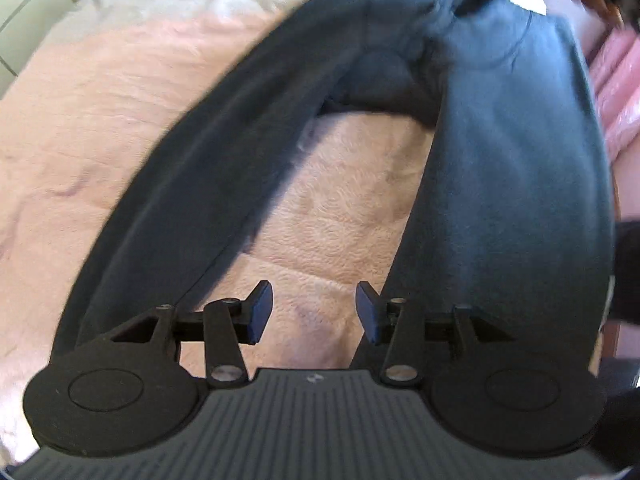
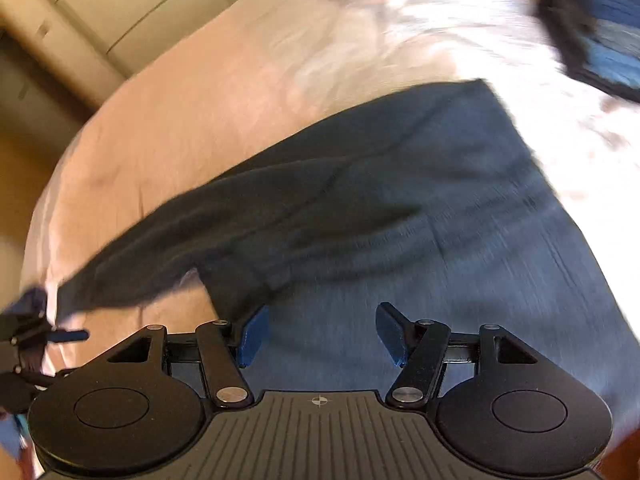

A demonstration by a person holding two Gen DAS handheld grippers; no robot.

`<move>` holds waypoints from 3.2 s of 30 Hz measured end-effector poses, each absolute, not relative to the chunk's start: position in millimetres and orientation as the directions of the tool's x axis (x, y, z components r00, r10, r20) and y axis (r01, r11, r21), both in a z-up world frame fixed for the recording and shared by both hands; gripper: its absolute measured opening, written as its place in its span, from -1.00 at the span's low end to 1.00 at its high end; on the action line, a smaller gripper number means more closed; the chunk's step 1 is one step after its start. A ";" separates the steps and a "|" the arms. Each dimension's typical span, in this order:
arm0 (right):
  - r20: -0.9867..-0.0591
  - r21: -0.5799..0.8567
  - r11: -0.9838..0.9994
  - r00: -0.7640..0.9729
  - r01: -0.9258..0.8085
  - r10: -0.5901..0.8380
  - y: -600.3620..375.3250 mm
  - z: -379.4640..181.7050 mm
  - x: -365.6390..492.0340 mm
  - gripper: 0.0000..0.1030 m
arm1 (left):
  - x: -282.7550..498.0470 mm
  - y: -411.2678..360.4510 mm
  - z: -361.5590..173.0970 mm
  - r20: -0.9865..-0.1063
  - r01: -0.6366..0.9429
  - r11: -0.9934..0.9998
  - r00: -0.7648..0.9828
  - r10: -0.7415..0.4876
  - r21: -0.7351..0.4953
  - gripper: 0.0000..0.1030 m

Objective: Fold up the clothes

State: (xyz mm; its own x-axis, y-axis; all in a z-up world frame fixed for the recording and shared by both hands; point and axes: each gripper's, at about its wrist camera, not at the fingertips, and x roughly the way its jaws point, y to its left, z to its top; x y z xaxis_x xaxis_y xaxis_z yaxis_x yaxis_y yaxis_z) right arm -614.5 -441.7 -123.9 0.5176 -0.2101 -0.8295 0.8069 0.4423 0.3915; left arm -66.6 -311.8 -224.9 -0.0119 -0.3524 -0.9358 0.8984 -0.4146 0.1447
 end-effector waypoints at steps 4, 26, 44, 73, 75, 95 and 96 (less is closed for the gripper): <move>-0.851 0.387 0.495 0.508 0.778 -0.132 -504.1 -140.6 -608.6 0.22 | -59.8 -342.4 -225.6 -0.943 0.908 -0.385 0.033 -0.330 0.167 -0.19; -0.444 0.896 -0.046 0.895 0.443 -0.037 -690.5 -233.2 -708.5 0.22 | -115.5 -495.5 -244.3 -0.962 0.839 -0.511 0.052 -0.268 0.188 -0.07; -0.697 0.550 0.373 0.656 0.748 -0.288 -667.5 -142.8 -712.7 -0.02 | 3.1 -429.4 -221.1 -0.953 0.917 -0.314 0.173 -0.248 0.248 0.16; -0.924 0.206 0.751 0.376 0.627 -0.061 -561.4 -179.3 -475.1 0.17 | 316.4 -355.4 -300.8 -0.939 0.846 -0.407 0.316 -0.139 0.344 -1.00; -0.924 0.217 0.738 0.378 0.639 -0.055 -557.9 -179.3 -474.3 0.17 | 323.7 -351.8 -295.2 -0.941 0.860 -0.382 0.318 -0.118 0.339 -0.86; -0.975 0.192 0.389 0.221 0.901 -0.031 -390.9 -140.9 -611.3 0.20 | 142.9 -212.7 -207.4 -0.951 0.962 -0.116 0.216 -0.221 0.246 -0.22; -0.973 0.192 0.396 0.226 0.898 -0.041 -381.9 -132.5 -614.9 0.21 | 131.1 -204.0 -202.1 -0.952 0.966 -0.101 0.212 -0.222 0.238 -0.21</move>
